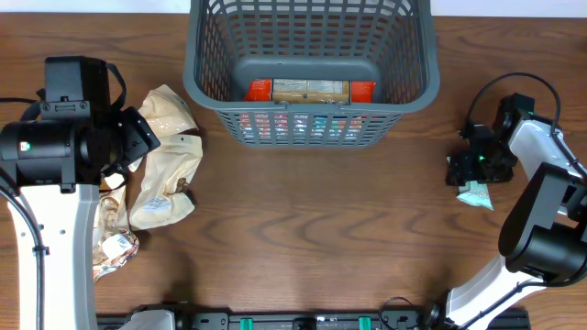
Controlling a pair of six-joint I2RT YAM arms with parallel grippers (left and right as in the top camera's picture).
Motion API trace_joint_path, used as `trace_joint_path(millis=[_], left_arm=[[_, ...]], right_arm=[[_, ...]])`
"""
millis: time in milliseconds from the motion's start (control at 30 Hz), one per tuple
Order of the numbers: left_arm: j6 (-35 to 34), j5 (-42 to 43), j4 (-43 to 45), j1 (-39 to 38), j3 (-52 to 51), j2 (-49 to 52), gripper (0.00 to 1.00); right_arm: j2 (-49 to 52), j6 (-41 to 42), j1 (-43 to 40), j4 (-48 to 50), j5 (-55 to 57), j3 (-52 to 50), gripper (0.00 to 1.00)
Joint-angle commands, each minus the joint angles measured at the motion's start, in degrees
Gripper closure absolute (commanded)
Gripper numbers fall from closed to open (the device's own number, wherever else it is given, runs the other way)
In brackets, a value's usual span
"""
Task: Pack container
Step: 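Lift the teal pouch and carry it into the basket with the right gripper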
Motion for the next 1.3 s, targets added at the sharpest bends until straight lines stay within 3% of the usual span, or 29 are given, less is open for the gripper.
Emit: trace_joint_path(millis=[0,367,533,700,867,1067,1267], left_arm=[[1.0,-0.3,0.1,0.3,0.0,0.4,0.13],[1.0,-0.3,0.1,0.3,0.0,0.4,0.13],[1.0,-0.3,0.1,0.3,0.0,0.4,0.13],[1.0,-0.2,0.0,0.3,0.0,0.4,0.13],[1.0,-0.2,0.0,0.3,0.0,0.4,0.13],[1.0,-0.2,0.0,0.3,0.0,0.4,0.13],[1.0,-0.2,0.0,0.3,0.0,0.4,0.13]], right_arm=[[1.9,0.0,-0.7,0.3,0.4,-0.4,0.45],[1.6,4.4,-0.1,0.3,-2.0,2.4,0.99],[-0.5,6.7,1.0,-5.2,-5.7,14.6,0.99],[-1.1,11.1,2.3,-12.9,-5.7,36.3,0.99],[-1.1,10.3,5.8,-16.1,-6.0,57.7,0.99],[-1.1,-9.8,15.0,-18.5,-15.0,72.5,0.99],[-0.4,-29.5,27.6,-21.6,-17.2,73.0,0.95]])
